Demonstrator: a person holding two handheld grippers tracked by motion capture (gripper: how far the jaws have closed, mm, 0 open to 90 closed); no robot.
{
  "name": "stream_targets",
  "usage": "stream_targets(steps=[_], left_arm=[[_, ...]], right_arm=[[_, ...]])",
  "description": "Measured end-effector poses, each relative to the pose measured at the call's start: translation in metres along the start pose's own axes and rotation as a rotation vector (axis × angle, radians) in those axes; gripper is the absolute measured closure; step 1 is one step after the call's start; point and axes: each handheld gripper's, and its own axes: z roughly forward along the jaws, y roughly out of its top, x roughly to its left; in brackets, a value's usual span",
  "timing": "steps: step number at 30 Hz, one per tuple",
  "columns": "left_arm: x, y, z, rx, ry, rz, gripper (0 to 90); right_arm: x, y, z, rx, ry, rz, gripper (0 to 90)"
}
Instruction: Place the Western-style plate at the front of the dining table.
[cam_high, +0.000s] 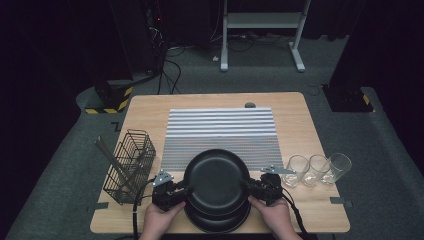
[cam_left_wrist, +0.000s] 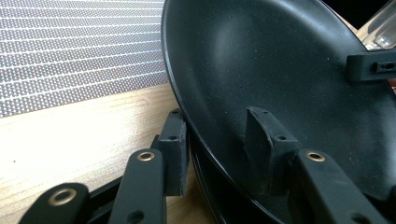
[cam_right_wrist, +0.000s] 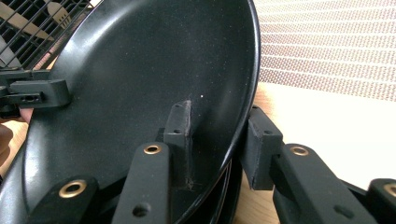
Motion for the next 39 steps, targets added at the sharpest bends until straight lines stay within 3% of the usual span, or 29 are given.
stream_targets(steps=[28, 39], left_arm=[[-0.0069, 0.0036, -0.0017, -0.028, 0.044, 0.044, 60.8], [-0.0079, 0.0039, -0.0027, -0.053, 0.04, 0.042, 63.7]], right_arm=[[0.0013, 0.0004, -0.0003, -0.02, -0.014, 0.001, 67.3], [0.0006, 0.0009, -0.003, -0.048, -0.016, -0.006, 68.7]])
